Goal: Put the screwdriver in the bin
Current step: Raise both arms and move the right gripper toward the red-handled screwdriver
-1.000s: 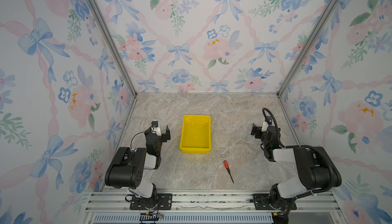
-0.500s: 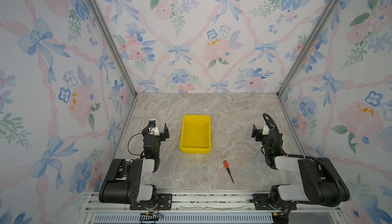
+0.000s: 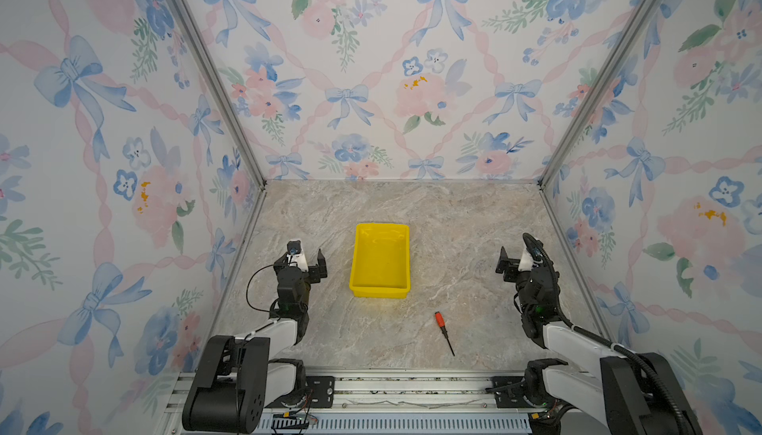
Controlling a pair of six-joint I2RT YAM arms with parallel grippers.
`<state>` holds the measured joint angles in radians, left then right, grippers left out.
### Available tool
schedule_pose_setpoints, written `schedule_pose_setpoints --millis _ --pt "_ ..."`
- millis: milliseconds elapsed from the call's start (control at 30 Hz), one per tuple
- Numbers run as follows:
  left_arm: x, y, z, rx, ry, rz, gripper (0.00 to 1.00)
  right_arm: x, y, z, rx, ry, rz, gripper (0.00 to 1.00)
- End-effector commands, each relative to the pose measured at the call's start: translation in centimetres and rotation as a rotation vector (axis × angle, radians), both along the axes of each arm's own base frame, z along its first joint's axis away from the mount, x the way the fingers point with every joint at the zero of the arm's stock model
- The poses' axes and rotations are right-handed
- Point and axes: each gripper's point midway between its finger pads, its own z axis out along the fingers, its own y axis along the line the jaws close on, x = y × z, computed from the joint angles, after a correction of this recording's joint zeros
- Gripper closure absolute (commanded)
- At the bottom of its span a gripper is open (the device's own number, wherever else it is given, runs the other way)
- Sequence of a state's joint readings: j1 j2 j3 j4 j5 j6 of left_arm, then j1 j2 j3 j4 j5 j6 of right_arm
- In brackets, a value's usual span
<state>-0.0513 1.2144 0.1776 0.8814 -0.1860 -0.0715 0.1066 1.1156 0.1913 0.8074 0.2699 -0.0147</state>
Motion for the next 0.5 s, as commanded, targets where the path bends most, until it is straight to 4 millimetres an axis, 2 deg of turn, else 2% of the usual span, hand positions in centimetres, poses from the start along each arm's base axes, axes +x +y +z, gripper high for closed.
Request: schedule_pose_setpoints --millis 0,67,167,367,467 --pt "0.0 0.4 0.1 -0.013 0.008 0.022 0.03 -0.1 0.0 -0.7 0.006 0.043 -0.009 0.03" --pt "-0.1 0.5 0.7 -0.013 0.012 0.032 0.03 -0.3 0.4 0.1 0.004 0.053 0.004 0.03" --pt "-0.3 0.8 2.0 -0.014 0.020 0.046 0.03 -0.8 0.9 2.4 -0.005 0.045 0.014 0.03" --pt "-0.4 -0.2 3.6 -0.097 0.100 0.037 0.02 -3.5 -1.5 5.9 0.084 0.169 -0.160 0.03" --pt "-0.5 -0.9 3.9 -0.171 0.143 0.025 0.03 -5.1 -1.4 7.0 0.107 0.246 -0.188 0.03"
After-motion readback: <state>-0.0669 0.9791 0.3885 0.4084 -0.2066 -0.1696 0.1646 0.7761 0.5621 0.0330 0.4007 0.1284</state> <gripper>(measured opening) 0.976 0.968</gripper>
